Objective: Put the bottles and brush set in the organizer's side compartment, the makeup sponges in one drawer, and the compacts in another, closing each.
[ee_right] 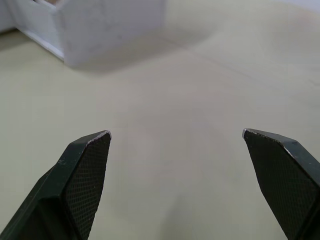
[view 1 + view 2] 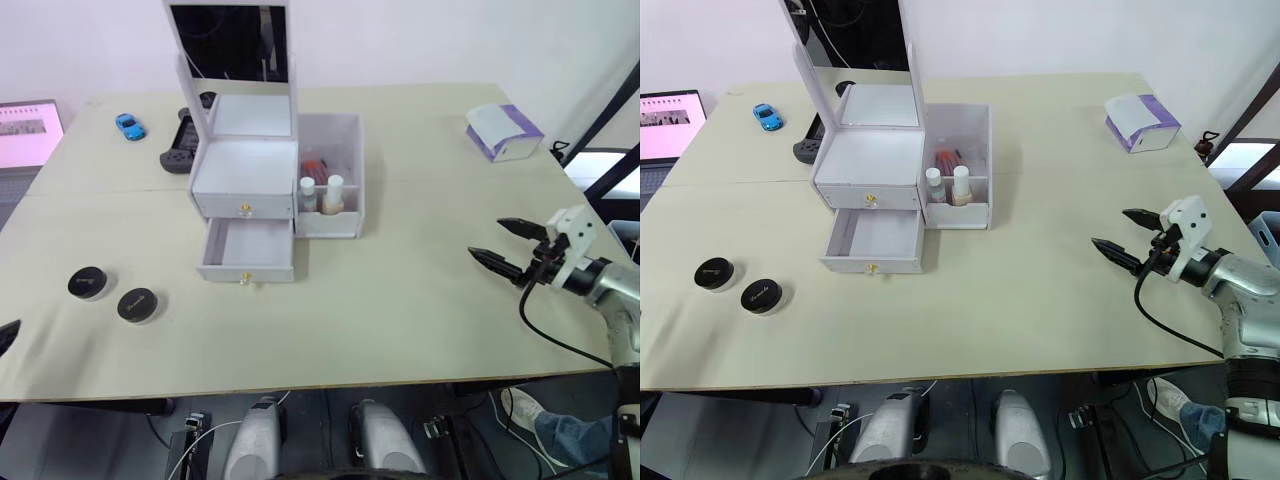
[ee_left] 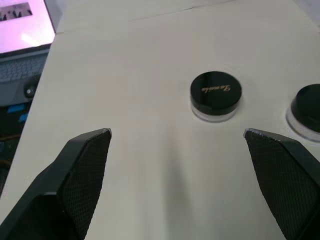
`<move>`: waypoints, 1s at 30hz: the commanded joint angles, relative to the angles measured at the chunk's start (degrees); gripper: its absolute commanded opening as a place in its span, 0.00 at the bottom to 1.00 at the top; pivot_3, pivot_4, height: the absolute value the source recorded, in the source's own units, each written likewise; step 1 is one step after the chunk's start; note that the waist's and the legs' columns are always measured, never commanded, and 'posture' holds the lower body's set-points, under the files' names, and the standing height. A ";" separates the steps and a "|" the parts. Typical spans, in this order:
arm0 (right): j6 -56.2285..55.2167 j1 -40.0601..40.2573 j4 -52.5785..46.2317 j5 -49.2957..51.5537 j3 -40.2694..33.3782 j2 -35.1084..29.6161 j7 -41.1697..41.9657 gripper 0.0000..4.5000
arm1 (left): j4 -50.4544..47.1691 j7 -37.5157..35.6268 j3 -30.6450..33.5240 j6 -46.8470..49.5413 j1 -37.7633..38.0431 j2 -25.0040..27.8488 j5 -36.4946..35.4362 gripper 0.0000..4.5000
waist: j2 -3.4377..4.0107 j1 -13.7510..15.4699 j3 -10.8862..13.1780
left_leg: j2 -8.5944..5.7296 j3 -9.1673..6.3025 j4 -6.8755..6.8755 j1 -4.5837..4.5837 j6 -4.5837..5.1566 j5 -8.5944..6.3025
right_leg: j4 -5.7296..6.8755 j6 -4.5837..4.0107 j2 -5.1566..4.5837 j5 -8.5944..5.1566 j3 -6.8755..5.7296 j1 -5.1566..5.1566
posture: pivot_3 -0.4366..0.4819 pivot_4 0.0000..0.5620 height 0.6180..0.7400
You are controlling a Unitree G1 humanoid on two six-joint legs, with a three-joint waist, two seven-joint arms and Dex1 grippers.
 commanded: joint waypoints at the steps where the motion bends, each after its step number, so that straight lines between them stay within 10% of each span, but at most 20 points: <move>1: -2.03 -1.92 0.76 -0.06 -1.30 -1.19 1.27 1.00 | 0.30 -0.99 1.57 -2.13 -0.33 0.79 -0.45 1.00 | 0.00 -0.02 0.00 | 0.11 0.00 -0.01 0.01 0.00 0.00 | 0.00 -0.01 0.01 0.01 0.00 0.00 | 0.48 0.27 1.00; 16: 28.17 -6.25 -27.71 14.89 7.36 -3.22 10.73 1.00 | -24.02 7.20 -1.73 6.68 2.12 -10.78 -6.72 1.00 | 0.15 -0.16 -0.01 | 0.58 0.08 -0.33 0.13 -0.01 0.01 | 0.00 -0.20 0.24 0.12 0.15 -0.16 | 0.48 0.27 1.00; 22: 53.01 -29.32 -34.75 26.52 17.03 -4.74 13.78 1.00 | -38.71 14.99 -8.47 5.45 9.81 -24.36 -4.07 1.00 | 0.23 -0.28 0.03 | 0.61 0.50 -0.37 0.15 -0.01 0.01 | 0.00 -0.21 0.29 0.14 0.62 -0.39 | 0.48 0.27 1.00; 30: 50.66 -40.90 -33.22 22.55 24.17 -4.99 23.67 1.00 | -39.49 21.47 -17.02 0.51 8.83 -31.19 1.28 1.00 | -0.25 1.31 -0.12 | 0.68 1.16 -0.33 0.03 -0.03 0.00 | -0.27 -0.31 0.25 0.18 0.52 -0.41 | 0.48 0.27 1.00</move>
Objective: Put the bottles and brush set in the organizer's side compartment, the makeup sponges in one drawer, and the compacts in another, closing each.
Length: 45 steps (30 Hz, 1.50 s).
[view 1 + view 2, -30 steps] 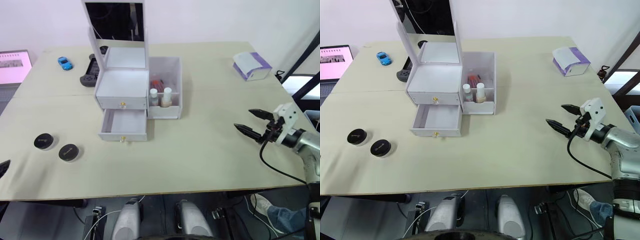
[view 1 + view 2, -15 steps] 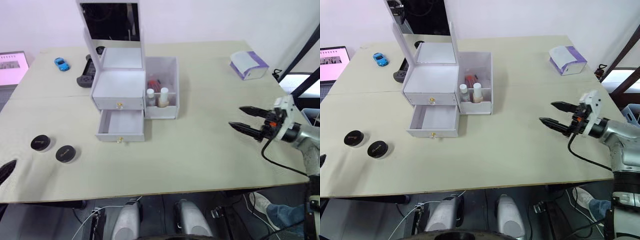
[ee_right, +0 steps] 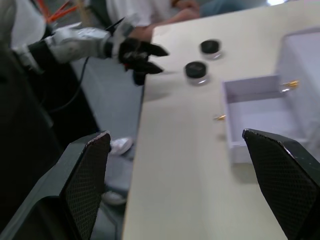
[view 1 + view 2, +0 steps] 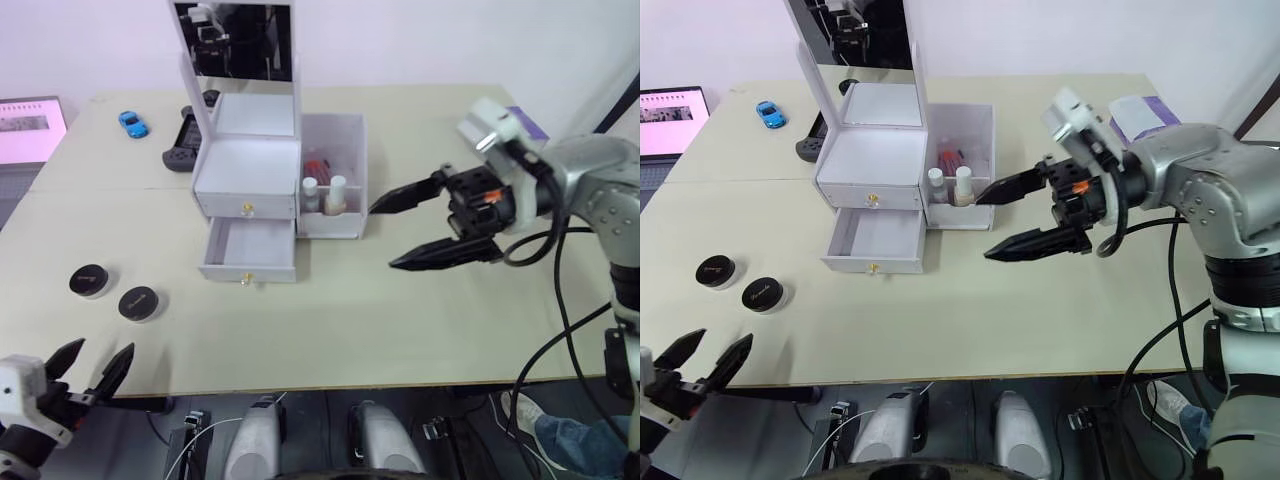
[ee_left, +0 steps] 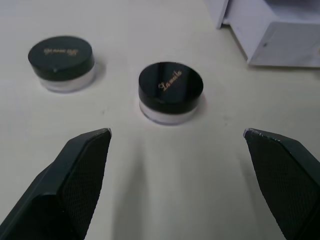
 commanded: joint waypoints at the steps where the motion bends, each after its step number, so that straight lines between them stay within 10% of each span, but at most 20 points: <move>1: -1.22 -4.68 1.03 -1.14 -0.12 -0.17 2.92 1.00 | 0.60 2.97 -1.68 -3.59 -1.92 -1.27 2.06 1.00 | -0.01 -0.06 0.00 | 0.00 0.11 0.01 -0.01 0.00 0.00 | 0.00 -0.04 0.01 0.03 0.12 -0.02 | 0.48 0.27 1.00; 22: 0.44 -3.19 -1.26 -3.17 -3.56 -4.23 1.50 1.00 | 17.46 6.75 -11.56 -10.58 -17.59 1.25 8.29 1.00 | -0.10 -0.30 -0.07 | 0.00 0.27 0.03 0.01 0.01 0.00 | 0.18 0.14 0.34 0.14 0.32 -0.16 | 0.48 0.27 1.00; 28: 0.46 -2.05 -2.06 -3.11 -4.55 -4.12 -0.06 1.00 | 18.71 6.37 -11.12 -11.64 -16.62 0.97 7.55 0.59 | -0.09 -0.39 -0.07 | 0.02 0.27 0.03 0.03 0.01 0.00 | 0.18 0.16 0.35 0.15 0.32 -0.16 | 0.48 0.27 1.00; 42: 0.89 -3.18 -1.59 -1.77 -5.14 -3.32 -1.38 1.00 | 15.95 6.22 -10.18 -7.50 -11.86 6.44 6.55 0.59 | -0.09 -1.26 -0.07 | 0.07 0.27 0.01 0.03 0.01 0.00 | 0.19 0.16 0.39 0.15 0.33 -0.17 | 0.48 0.27 1.00; 45: 0.78 -3.16 -1.46 -1.75 -5.18 -3.51 -1.24 1.00 | 14.10 6.55 -9.11 -4.77 -11.12 7.26 4.55 0.92 | -0.09 -1.38 -0.07 | 0.07 0.28 0.00 0.04 0.01 0.00 | 0.19 0.16 0.39 0.14 0.34 -0.17 | 0.48 0.27 1.00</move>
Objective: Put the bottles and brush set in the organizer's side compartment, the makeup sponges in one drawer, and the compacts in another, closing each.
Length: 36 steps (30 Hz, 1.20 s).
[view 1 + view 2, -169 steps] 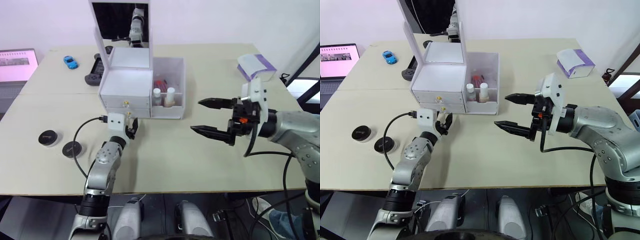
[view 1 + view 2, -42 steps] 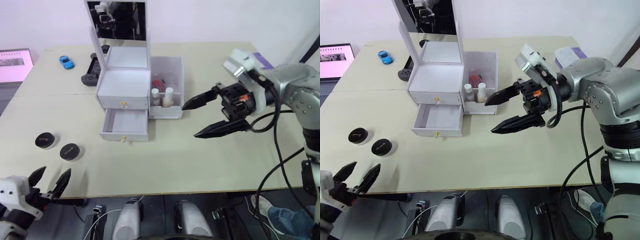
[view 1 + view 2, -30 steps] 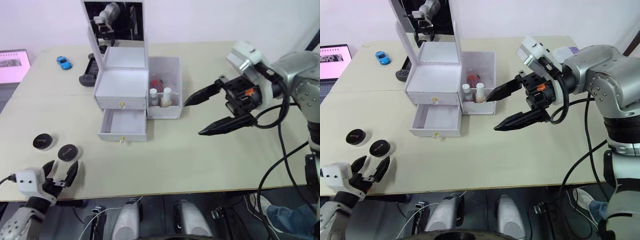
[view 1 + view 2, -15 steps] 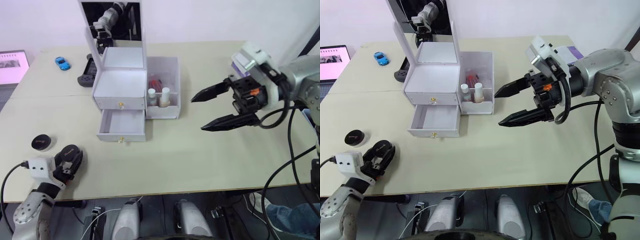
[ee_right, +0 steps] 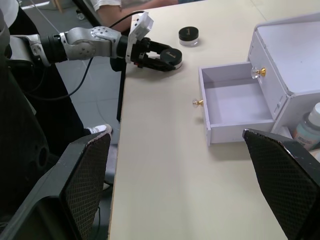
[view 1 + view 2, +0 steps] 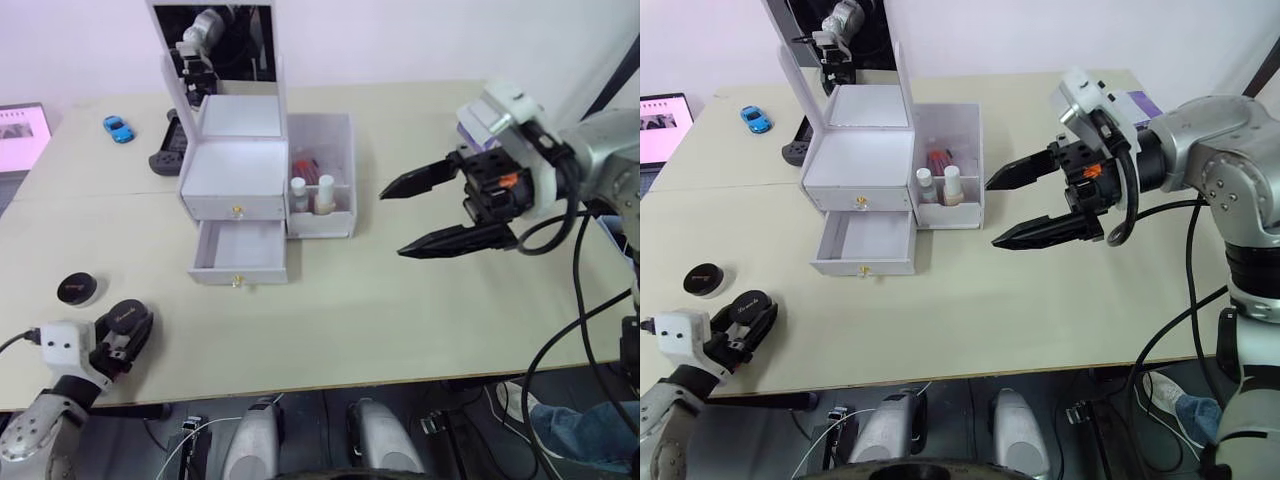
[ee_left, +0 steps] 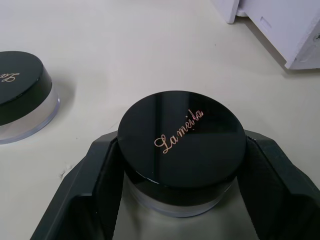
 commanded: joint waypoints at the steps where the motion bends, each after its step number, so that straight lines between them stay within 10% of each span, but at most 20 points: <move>1: -0.51 -1.51 -0.21 0.57 -2.05 -0.47 0.38 1.00 | -2.22 0.31 1.55 2.69 1.59 0.99 -1.54 0.99 | 0.00 -0.05 0.00 | 0.00 0.00 0.00 0.00 0.00 0.00 | 0.00 0.00 0.00 0.00 0.00 -0.01 | 0.48 0.27 1.00; 11: -1.39 -2.00 0.98 -0.42 -1.29 0.12 0.31 1.00 | -13.00 5.09 1.47 21.56 1.34 9.94 -1.64 0.99 | 0.04 0.10 0.00 | 0.01 0.01 -0.01 0.01 0.00 0.00 | 0.05 -0.01 0.01 0.00 0.02 -0.03 | 0.48 0.27 1.00; 26: -2.47 -1.81 1.55 -1.23 -1.22 0.28 0.39 1.00 | -16.89 7.85 2.28 31.34 -1.61 9.03 -2.82 0.99 | 0.03 0.06 0.00 | 0.01 -0.01 0.01 0.04 0.01 0.00 | 0.21 0.01 0.06 0.00 0.03 -0.05 | 0.48 0.27 1.00; 31: -2.89 -1.67 1.59 -1.49 -1.39 0.31 0.45 1.00 | -17.38 8.27 2.91 31.74 -2.03 8.24 -3.30 0.59 | 0.03 0.09 0.00 | 0.01 -0.01 0.01 0.04 0.01 0.00 | 0.21 0.01 0.05 0.00 0.03 -0.05 | 0.48 0.27 1.00; 36: -2.89 -2.03 1.62 -1.62 -1.08 0.43 0.39 1.00 | -16.22 5.96 6.21 30.63 -3.20 9.29 -4.91 0.59 | 0.03 0.09 0.00 | 0.01 -0.01 0.01 0.04 0.01 0.00 | 0.21 0.01 0.05 0.00 0.03 -0.05 | 0.48 0.27 1.00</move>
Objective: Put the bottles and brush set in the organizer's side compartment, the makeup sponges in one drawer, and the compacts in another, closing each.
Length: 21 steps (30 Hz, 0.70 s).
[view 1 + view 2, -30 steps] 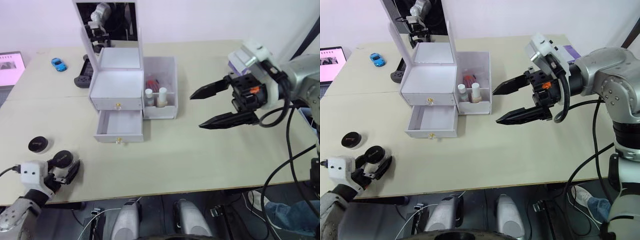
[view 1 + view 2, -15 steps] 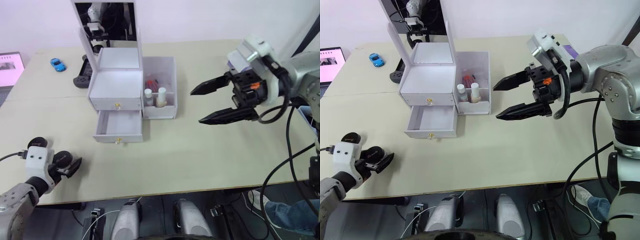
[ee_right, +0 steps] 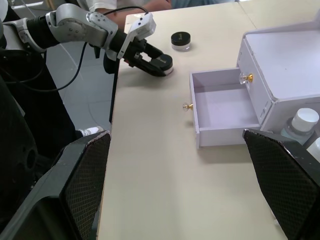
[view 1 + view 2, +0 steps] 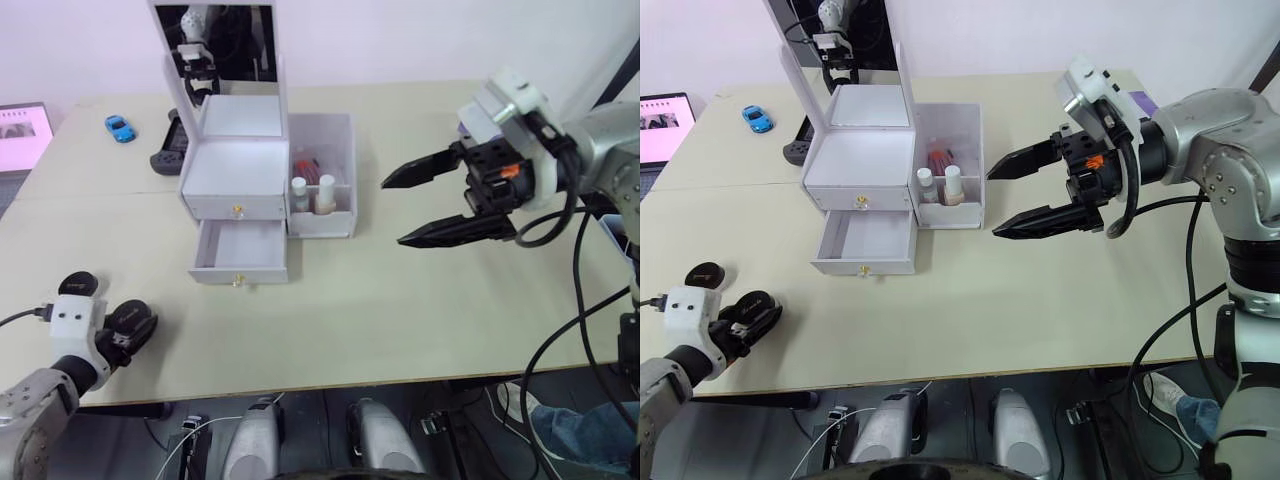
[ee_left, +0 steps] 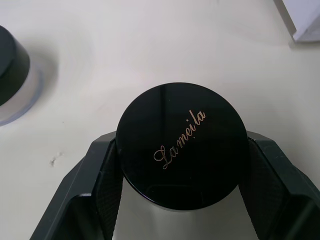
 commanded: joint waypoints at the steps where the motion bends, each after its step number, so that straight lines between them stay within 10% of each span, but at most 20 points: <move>1: -0.47 -1.12 -0.60 0.02 -1.21 -0.09 0.16 1.00 | 0.26 -2.23 4.67 -1.90 -0.79 1.97 -1.56 0.59 | 0.00 -0.01 0.00 | 0.00 0.00 0.00 0.00 0.00 0.00 | 0.00 0.00 0.00 0.00 0.00 0.00 | 0.48 0.27 1.00; 10: 0.44 0.25 -1.29 0.87 -1.86 0.69 -1.41 1.00 | -1.93 -14.57 4.56 -1.35 -12.43 14.97 -8.97 0.59 | -0.05 0.16 0.01 | -0.01 0.00 0.06 -0.02 0.00 0.00 | 0.06 -0.01 -0.01 0.00 -0.01 0.00 | 0.48 0.27 1.00; 21: 2.78 7.04 -7.87 4.46 -7.50 1.18 -8.76 1.00 | 8.42 -25.33 -18.25 2.24 -36.02 25.12 -6.98 0.59 | 0.00 -0.27 0.03 | 0.05 -0.02 0.05 -0.01 0.01 0.01 | 0.60 0.29 0.30 0.12 0.15 -0.26 | 0.48 0.27 1.00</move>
